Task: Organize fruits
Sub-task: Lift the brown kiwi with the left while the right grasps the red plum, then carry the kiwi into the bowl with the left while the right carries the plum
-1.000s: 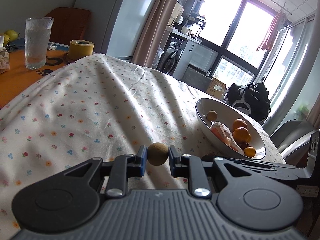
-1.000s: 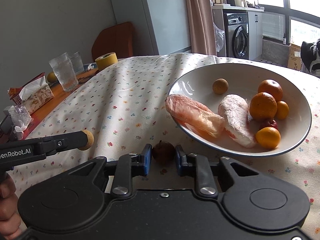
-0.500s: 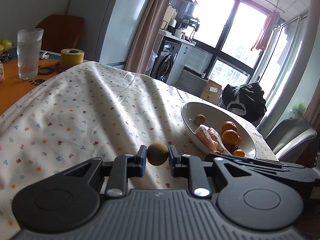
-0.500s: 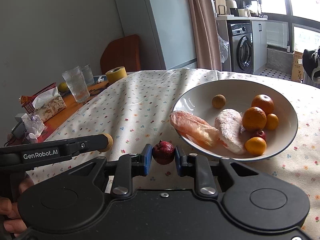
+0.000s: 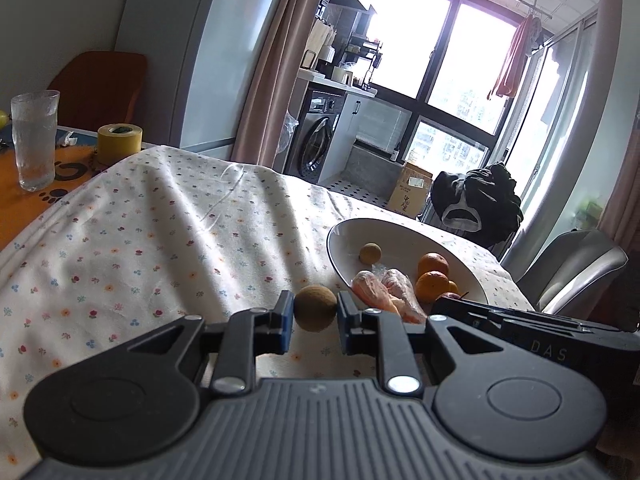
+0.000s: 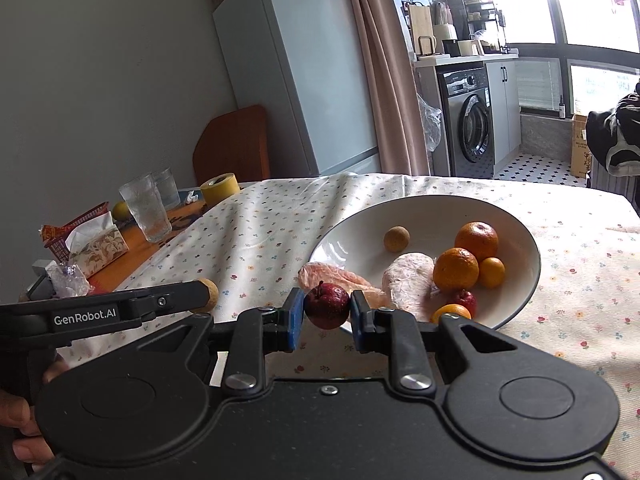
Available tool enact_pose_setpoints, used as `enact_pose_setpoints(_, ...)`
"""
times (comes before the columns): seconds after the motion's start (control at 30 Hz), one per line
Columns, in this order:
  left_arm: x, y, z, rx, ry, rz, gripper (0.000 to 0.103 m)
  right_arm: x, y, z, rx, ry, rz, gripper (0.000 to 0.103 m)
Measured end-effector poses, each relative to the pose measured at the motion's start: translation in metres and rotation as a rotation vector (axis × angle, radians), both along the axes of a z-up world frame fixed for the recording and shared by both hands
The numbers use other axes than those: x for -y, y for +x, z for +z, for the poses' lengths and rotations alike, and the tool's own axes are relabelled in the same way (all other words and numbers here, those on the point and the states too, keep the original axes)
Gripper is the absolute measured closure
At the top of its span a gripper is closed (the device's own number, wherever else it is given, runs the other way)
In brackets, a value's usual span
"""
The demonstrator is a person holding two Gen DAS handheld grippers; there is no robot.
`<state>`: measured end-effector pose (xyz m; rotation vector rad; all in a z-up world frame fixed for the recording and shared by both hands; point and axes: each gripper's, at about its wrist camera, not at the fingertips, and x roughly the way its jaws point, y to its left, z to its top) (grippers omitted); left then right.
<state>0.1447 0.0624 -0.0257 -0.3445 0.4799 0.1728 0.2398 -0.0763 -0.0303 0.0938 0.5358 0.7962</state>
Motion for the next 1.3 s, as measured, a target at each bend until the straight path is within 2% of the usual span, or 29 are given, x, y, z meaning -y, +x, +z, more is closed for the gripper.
enact_pose_setpoints(0.77, 0.030, 0.059, 0.022, 0.007, 0.081, -0.082, 0.082, 0.051, 0.046, 0.007, 0.008, 0.087, -0.138, 0.080)
enact_pose_setpoints(0.97, 0.036, 0.077, 0.022, -0.008, 0.103, -0.105, 0.082, 0.053, 0.056, 0.010, 0.016, 0.082, -0.147, 0.080)
enact_pose_setpoints(1.23, 0.030, 0.099, 0.021, -0.025, 0.093, -0.091, 0.082, 0.059, 0.065, 0.005, -0.003, 0.081, -0.170, 0.080)
enact_pose_setpoints(1.3, 0.030, 0.099, 0.022, -0.017, 0.102, -0.092, 0.078, 0.060, 0.068, 0.003, -0.009, 0.080, -0.177, 0.080)
